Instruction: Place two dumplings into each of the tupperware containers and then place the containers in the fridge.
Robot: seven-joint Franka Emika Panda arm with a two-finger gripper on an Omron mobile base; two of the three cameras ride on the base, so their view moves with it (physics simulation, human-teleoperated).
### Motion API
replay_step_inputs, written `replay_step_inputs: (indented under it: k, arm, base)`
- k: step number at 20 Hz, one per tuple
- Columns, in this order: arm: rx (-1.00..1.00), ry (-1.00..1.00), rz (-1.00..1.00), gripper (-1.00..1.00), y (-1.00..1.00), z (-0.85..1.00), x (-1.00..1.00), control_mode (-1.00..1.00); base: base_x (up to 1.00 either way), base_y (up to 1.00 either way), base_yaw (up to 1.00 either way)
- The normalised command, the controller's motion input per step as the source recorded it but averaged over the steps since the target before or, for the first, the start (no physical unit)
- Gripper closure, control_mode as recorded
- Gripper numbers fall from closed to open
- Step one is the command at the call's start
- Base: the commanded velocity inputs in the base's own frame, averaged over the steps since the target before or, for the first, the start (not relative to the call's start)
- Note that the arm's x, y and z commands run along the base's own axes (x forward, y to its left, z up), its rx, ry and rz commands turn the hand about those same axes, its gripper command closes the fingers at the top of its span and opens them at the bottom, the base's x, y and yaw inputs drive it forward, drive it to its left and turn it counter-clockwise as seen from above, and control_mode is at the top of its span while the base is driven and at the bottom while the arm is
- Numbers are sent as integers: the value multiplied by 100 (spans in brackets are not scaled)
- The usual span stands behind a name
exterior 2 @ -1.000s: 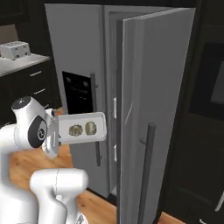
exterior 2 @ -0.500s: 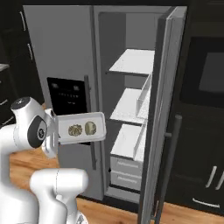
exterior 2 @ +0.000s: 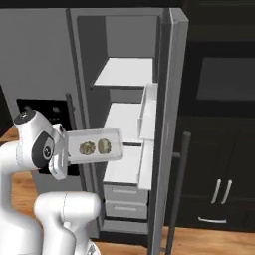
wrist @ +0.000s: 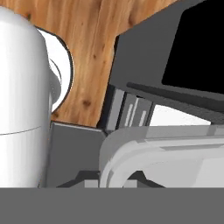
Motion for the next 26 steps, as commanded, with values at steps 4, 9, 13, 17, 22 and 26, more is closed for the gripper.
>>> replay_step_inputs:
  k: [4, 9, 13, 17, 22, 26]
  arm:
    - [0, 0, 0, 100, 0, 0, 0, 100]
    - [0, 0, 0, 100, 0, 0, 0, 100]
    - [0, 0, 0, 100, 0, 0, 0, 100]
    - [2, 0, -1, 100, -15, 0, 8, -100]
    - [3, 0, 17, 100, -20, 0, 23, -100]
    - [0, 0, 51, 100, -23, -8, 13, -100]
  base:
    - [87, -22, 0]
    - [73, -47, 0]
    - [37, -62, -1]
    - [5, -10, 0]
    - [0, 0, 0]
    - [0, 0, 0]
